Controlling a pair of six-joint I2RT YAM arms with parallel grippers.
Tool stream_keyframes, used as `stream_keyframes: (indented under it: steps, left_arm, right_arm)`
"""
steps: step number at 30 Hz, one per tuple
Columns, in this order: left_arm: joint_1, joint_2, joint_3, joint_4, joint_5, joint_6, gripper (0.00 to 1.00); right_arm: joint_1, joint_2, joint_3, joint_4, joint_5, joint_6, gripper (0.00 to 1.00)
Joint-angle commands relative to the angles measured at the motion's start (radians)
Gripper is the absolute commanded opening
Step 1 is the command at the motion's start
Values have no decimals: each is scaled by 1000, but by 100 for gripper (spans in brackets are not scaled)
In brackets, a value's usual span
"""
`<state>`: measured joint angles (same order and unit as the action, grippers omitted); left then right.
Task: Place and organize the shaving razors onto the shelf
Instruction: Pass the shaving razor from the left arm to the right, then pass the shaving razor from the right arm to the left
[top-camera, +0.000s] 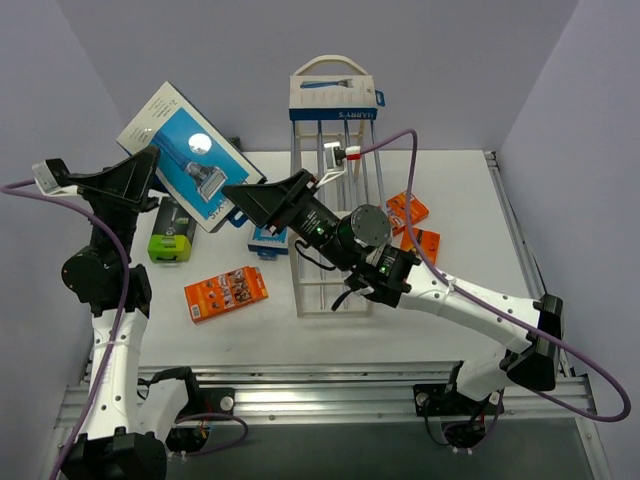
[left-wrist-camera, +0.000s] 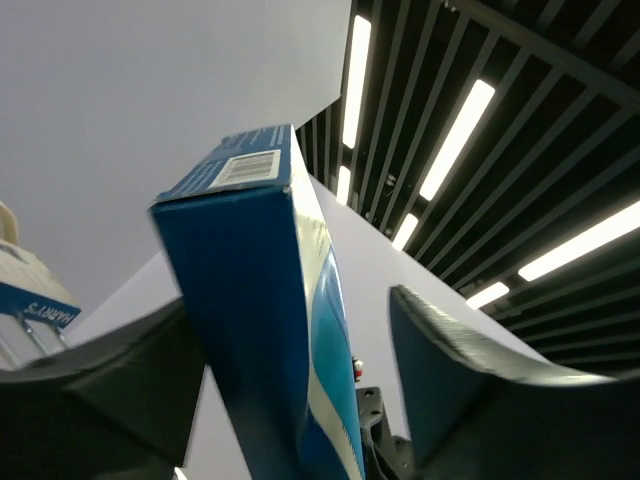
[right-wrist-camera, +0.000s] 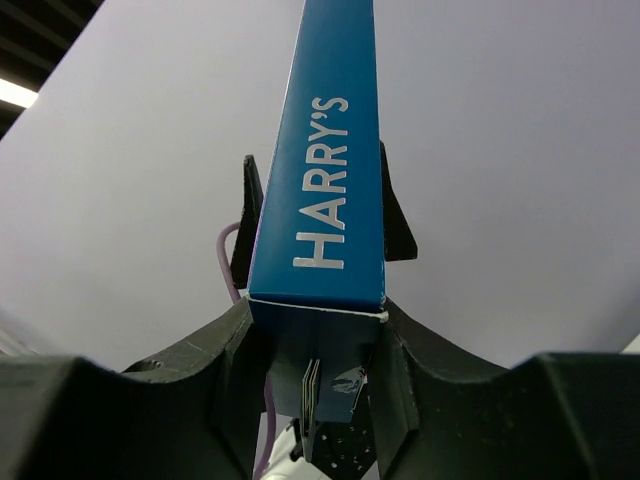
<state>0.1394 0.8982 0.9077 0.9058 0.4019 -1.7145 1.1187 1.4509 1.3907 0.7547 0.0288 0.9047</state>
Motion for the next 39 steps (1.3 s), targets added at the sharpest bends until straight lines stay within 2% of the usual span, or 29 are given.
stream_keyframes:
  steps: [1,2,5,13,18,22,26,28,34,39]
  left_arm:
    - [-3,-30,-21,70,44,20,83]
    - [-1,-33,-32,73,45,19,89]
    - [0,-39,-44,71,45,21,92]
    - [9,-41,-47,47,69,24,93]
    - [16,-61,-52,-39,87,49,93]
    - [16,-71,-21,-123,129,105,93]
    - [17,-76,68,-313,198,260,93]
    - [17,-93,83,-358,207,317,93]
    - [22,-78,163,-395,282,496,97]
    - [22,-13,224,-375,363,507,96]
  right_arm:
    - [6,-58,27,48,55,-58,0]
    - [4,-81,22,38,78,-73,0]
    - [-10,-115,18,-15,97,-101,0]
    - [-14,-162,44,-89,120,-184,0]
    - [-16,-193,54,-136,141,-240,0]
    - [-16,-213,63,-176,148,-283,0]
    - [-16,-251,83,-265,148,-326,0]
    - [-19,-271,88,-294,152,-355,0]
    - [-62,-322,149,-434,56,-400,0]
    - [-99,-319,186,-517,-19,-406,0]
